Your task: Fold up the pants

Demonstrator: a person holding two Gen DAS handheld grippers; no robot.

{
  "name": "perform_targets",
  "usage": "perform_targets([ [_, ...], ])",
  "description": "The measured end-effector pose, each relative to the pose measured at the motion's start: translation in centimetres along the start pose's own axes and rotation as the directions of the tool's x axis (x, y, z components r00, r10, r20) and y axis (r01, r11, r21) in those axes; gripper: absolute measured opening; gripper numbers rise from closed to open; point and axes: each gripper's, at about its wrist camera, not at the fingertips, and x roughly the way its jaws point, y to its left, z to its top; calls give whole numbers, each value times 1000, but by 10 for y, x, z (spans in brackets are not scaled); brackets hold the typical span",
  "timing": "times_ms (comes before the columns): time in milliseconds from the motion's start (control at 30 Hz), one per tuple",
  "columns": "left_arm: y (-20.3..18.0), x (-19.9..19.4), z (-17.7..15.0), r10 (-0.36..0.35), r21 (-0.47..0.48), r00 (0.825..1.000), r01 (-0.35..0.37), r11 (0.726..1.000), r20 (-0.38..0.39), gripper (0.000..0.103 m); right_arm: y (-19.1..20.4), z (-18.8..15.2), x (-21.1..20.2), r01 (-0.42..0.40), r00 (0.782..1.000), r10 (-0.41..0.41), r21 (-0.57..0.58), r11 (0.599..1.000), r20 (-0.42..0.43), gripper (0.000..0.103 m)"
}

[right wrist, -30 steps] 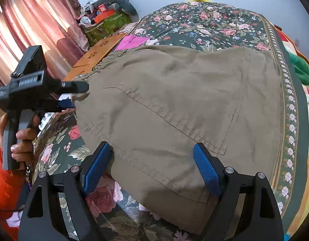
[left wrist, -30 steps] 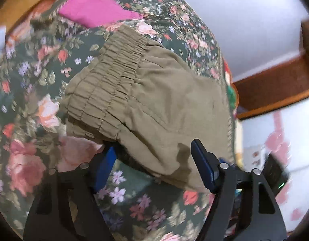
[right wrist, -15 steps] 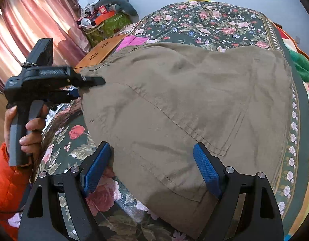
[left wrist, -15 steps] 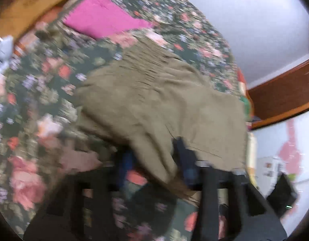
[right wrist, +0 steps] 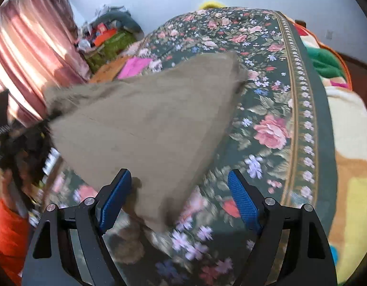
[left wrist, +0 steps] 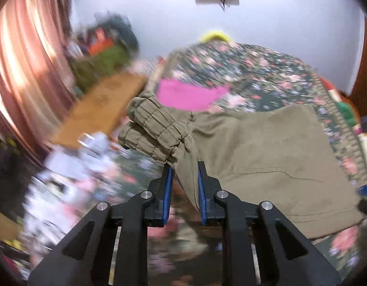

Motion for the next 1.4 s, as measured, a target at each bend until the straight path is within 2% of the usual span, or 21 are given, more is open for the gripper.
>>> perform_targets([
  [133,-7,-22,3,64,69,994,-70,995,93,19,0,-4,9,-17,1000,17,-1,1000,-15,80],
  [233,-28,-45,10,107,143,971,-139,980,212,6,-4,-1,11,-35,999,35,11,999,-19,80],
  [267,-38,-56,15,100,171,961,-147,974,259,6,-4,-1,11,-38,999,38,14,999,-18,80],
  [300,-48,-66,20,63,198,954,-125,972,294,6,-4,-2,11,-39,999,39,14,999,-16,80],
  [400,-72,-76,32,-34,264,955,-47,963,294,6,-3,-2,11,-38,999,39,12,999,-16,80],
  [467,-77,-72,37,-85,265,965,17,964,249,6,-3,-3,11,-41,999,41,13,999,-14,80],
  [533,-71,-59,40,-154,205,976,120,971,154,6,-2,-3,12,-42,999,42,14,999,-12,80],
  [567,-61,-48,40,-217,142,973,204,969,83,6,-3,-3,11,-44,999,44,14,999,-11,80],
  [633,-43,-35,35,-288,46,958,287,957,8,7,-2,-4,11,-47,999,47,16,999,-10,81],
  [700,-21,-18,25,-339,-63,938,335,940,-69,17,-3,-5,11,-51,999,51,19,999,-10,81],
  [767,1,-6,14,-373,-159,919,353,922,-124,40,-3,-5,11,-52,999,53,21,998,-9,81],
  [833,17,4,4,-392,-228,906,353,907,-156,54,-3,-6,10,-54,998,55,23,998,-7,81],
  [967,48,24,-17,-451,-362,862,354,863,-233,65,-3,-8,10,-56,998,56,26,998,-7,81],
  [1033,58,32,-28,-482,-412,835,353,840,-266,69,-2,-8,10,-53,999,53,26,998,-8,82],
  [1067,62,36,-35,-509,-442,814,362,821,-279,71,-2,-8,10,-52,999,53,26,998,-9,82],
  [1167,73,52,-53,-604,-552,744,389,738,-284,73,-2,-8,10,-49,999,49,26,998,-11,83],
  [1233,79,59,-59,-657,-611,712,411,676,-248,75,-2,-8,10,-48,999,49,26,998,-12,83],
  [1300,84,70,-63,-728,-674,659,452,584,-189,83,-2,-8,10,-49,999,50,26,998,-12,83],
  [1333,86,75,-63,-750,-693,638,463,552,-171,87,-2,-8,10,-51,999,51,27,998,-12,83],
  [1367,85,81,-63,-765,-708,624,469,528,-158,87,-2,-8,11,-51,999,52,28,998,-13,83],
  [1400,84,87,-62,-769,-709,620,473,523,-154,87,-2,-8,11,-53,998,53,29,998,-13,83],
])
